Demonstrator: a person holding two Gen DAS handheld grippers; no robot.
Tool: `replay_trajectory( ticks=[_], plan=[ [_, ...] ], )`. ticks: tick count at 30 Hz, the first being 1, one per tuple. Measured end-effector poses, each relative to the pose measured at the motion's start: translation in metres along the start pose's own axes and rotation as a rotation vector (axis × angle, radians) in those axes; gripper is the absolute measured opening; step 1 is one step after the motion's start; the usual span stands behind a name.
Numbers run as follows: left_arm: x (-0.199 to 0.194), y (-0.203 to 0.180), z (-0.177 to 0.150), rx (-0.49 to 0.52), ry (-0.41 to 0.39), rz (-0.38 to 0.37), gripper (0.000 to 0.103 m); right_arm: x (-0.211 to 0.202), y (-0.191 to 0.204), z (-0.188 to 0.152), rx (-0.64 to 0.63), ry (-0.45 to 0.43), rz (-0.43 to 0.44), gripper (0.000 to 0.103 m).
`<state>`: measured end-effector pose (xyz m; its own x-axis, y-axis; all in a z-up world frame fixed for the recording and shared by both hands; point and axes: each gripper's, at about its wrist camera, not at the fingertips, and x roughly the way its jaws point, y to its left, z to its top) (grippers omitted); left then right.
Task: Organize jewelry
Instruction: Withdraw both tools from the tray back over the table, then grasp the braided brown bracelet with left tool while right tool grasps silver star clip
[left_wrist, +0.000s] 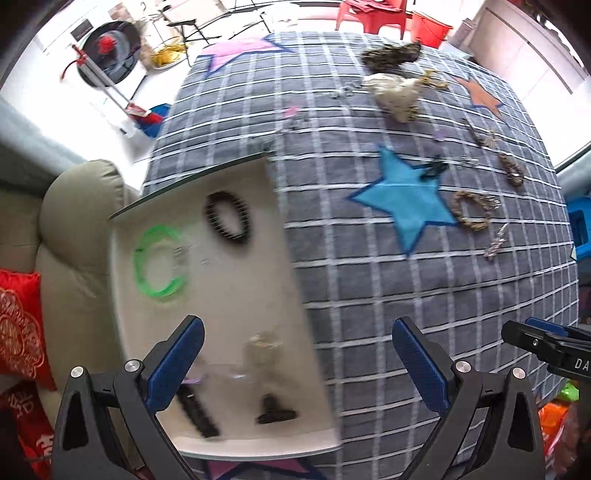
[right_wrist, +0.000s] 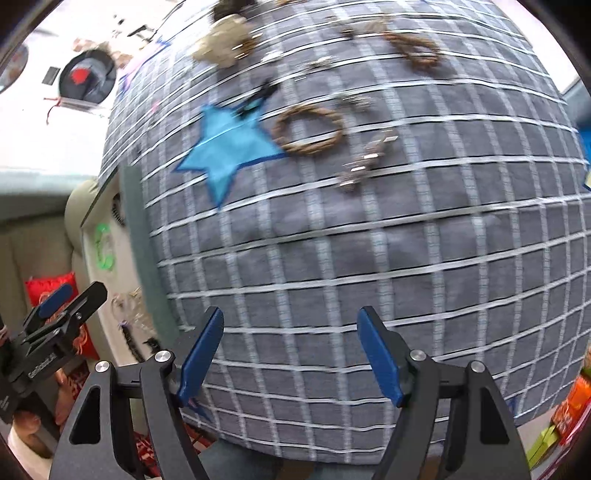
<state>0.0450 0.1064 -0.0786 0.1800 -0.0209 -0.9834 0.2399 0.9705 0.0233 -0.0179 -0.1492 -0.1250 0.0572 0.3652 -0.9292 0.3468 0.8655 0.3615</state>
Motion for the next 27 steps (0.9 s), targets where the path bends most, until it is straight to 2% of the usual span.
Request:
replay_trajectory(
  ticks=[9,12,18,22,24,26,27],
  plan=[
    [0.013,-0.054,0.025,0.005,0.027,-0.036,0.102,-0.027,-0.055,0.034,0.047,-0.067,-0.054,0.078],
    [0.019,-0.068,0.032,0.002,0.028,-0.028,0.102,-0.032,-0.069,0.046,0.043,-0.078,-0.064,0.078],
    [0.04,-0.092,0.054,-0.001,0.037,-0.039,0.102,-0.026,-0.07,0.059,0.01,-0.074,-0.065,0.078],
    [0.053,-0.106,0.069,0.011,0.026,-0.046,0.102,-0.015,-0.064,0.064,0.033,-0.083,-0.064,0.077],
    [0.061,-0.114,0.077,0.023,0.028,-0.052,0.099,-0.011,-0.063,0.067,0.06,-0.089,-0.071,0.077],
    [0.069,-0.122,0.084,0.04,0.04,-0.055,0.089,-0.007,-0.065,0.07,0.087,-0.092,-0.062,0.076],
    [0.073,-0.126,0.087,0.049,0.045,-0.058,0.089,-0.006,-0.066,0.07,0.093,-0.094,-0.059,0.074]
  ],
)
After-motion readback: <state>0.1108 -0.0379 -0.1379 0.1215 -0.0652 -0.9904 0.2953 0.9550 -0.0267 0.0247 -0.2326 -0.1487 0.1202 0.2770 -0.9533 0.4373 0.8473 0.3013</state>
